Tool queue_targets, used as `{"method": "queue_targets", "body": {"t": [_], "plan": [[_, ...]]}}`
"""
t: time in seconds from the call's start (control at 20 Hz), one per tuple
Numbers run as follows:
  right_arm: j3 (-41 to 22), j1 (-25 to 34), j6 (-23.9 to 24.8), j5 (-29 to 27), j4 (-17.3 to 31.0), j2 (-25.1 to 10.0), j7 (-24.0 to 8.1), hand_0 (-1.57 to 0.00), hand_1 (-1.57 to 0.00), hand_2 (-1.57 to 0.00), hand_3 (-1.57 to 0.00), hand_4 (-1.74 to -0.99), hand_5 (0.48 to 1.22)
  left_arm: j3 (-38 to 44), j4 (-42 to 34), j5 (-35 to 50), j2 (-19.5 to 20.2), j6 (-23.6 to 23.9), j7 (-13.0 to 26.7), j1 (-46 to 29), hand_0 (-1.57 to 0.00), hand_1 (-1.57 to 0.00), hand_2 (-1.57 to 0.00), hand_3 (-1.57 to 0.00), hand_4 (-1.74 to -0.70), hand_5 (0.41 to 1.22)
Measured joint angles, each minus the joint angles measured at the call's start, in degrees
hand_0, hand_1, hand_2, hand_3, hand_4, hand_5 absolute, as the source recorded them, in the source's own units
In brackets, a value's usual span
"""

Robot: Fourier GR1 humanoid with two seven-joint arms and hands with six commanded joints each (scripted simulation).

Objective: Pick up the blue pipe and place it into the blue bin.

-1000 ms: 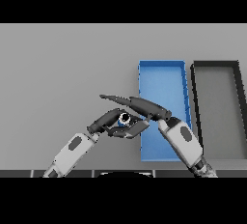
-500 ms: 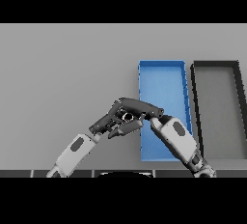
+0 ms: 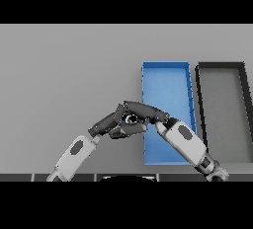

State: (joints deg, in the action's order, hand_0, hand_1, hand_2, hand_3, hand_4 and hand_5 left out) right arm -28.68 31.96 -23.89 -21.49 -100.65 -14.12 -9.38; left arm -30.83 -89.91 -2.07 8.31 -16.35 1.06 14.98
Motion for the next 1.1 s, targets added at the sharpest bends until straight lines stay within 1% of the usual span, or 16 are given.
{"method": "queue_targets", "body": {"t": [0.05,0.1,0.15,0.2,0.3,0.35,0.45,0.5,0.6,0.65,0.75,0.8,0.9,0.95,1.0,1.1], "plan": [[-0.17,0.13,-0.07,-0.45,-0.05,-0.25,-1.07,-1.56,-1.56,-1.56,-1.55,-1.49,1.199,-0.29,0.27,-1.39,0.93,-1.82,-1.63,0.12,-0.59,-0.55,-0.5,-0.55,-1.22,1.221],[-0.81,0.08,0.07,0.21,-0.3,-0.16,-1.3,-1.56,-1.56,-1.56,-1.55,-1.491,1.204,-0.5,0.11,-2.71,1.33,-3.11,-2.05,-0.07,-0.47,-0.44,-0.4,-0.44,-1.14,1.187],[-1.03,-0.53,-0.22,0.28,-0.8,-0.75,0.21,-1.56,-1.56,-1.56,-1.56,-1.492,1.207,-0.32,0.02,-4.08,0.97,-3.62,-1.67,0.07,-0.38,-0.35,-0.32,-0.35,-1.09,1.113],[-0.95,-0.03,-0.29,-0.19,-0.66,-0.97,-0.47,-1.56,-1.56,-1.56,-1.56,-1.493,1.21,-0.15,-0.09,-4.66,0.83,-4.12,-2.91,-0.56,-0.3,-0.28,-0.26,-0.28,-1.04,1.02],[-1.04,0.18,0.08,-0.97,-1.27,-0.78,-0.47,-1.57,-1.57,-1.57,-1.56,-1.495,1.214,0.28,0.16,-5.98,0.43,-3.65,-3.97,-0.47,-0.19,-0.18,-0.16,-0.18,-0.97,0.849],[-1.13,0.07,0.28,-0.93,-1.08,-0.6,-0.72,-1.57,-1.57,-1.57,-1.57,-1.496,1.215,0.44,0.3,-6.53,0.18,-3.45,-2.78,-0.26,-0.15,-0.14,-0.13,-0.14,-0.94,0.785],[-1.93,0.39,0.24,0.26,-0.98,-0.31,-0.66,-1.57,-1.57,-1.57,-1.57,-1.496,1.217,1.2,0.5,-7.29,0.75,-3.47,-3.19,-0.08,-0.1,-0.09,-0.08,-0.09,-0.9,0.697],[-1.84,0.47,0.24,0.6,-0.83,-0.6,-1.16,-1.57,-1.57,-1.57,-1.57,-1.495,1.218,1.16,0.13,-7.11,0.11,-3.34,-2.97,0.05,-0.08,-0.07,-0.07,-0.07,-0.89,0.664],[-1.6,0.01,0.39,0.67,-0.66,-0.79,-0.9,-1.57,-1.57,-1.57,-1.57,-1.491,1.219,1.62,0.14,-6.77,-0.22,-3.4,-1.81,-0.27,-0.05,-0.05,-0.04,-0.05,-0.89,0.617],[-1.46,0.09,0.07,0.6,-0.11,-0.68,-0.85,-1.57,-1.57,-1.57,-1.57,-1.49,1.22,1.9,0.74,-5.99,-1.27,-3.64,-0.83,0.33,-0.04,-0.04,-0.03,-0.04,-0.89,0.599],[-1.22,0.2,0.1,0.59,-0.24,-0.47,-1.53,-1.57,-1.57,-1.57,-1.57,-1.489,1.22,2.9,1.15,-5.1,-1.08,-3.99,-1.88,0.11,-0.03,-0.02,-0.02,-0.02,-0.89,0.576],[-0.73,0.41,-0.09,-0.12,0.18,-0.14,-1.93,-1.57,-1.57,-1.57,-1.57,-1.488,1.22,2.99,1.13,-4.7,-1.38,-3.95,-1.23,0.03,-0.02,-0.02,-0.02,-0.02,-0.9,0.569],[-0.14,0.79,0.55,-1.48,-0.38,0.5,-4.16,-1.57,-1.57,-1.57,-1.57,-1.49,1.221,2.76,1.23,-5.15,-1.5,-3.51,-0.6,-0.39,-0.01,-0.01,-0.01,-0.01,-0.9,0.555],[0.41,1.11,0.85,-3.23,-0.47,0.79,-6.24,-1.57,-1.57,-1.57,-1.57,-1.491,1.221,2.52,1.42,-5.36,-1.77,-3.29,-0.38,-0.64,-0.01,-0.01,-0.01,-0.01,-0.9,0.548],[1.57,1.31,1.54,-7.45,-1.23,0.54,-7.49,-1.57,-1.57,-1.57,-1.57,-1.541,1.221,2.36,1.04,-5.16,-1.89,-3.32,-0.07,-1.15,-0.01,-0.01,-0.01,-0.01,-0.91,0.541],[3.09,2.99,3.0,-13.1,-2.76,-0.42,-10.38,-1.57,-1.57,-1.57,-1.57,-1.613,1.221,2.28,0.74,-5.06,-1.78,-3.44,1.22,-1.26,0.0,0.0,0.0,0.0,-0.91,0.524]]}}
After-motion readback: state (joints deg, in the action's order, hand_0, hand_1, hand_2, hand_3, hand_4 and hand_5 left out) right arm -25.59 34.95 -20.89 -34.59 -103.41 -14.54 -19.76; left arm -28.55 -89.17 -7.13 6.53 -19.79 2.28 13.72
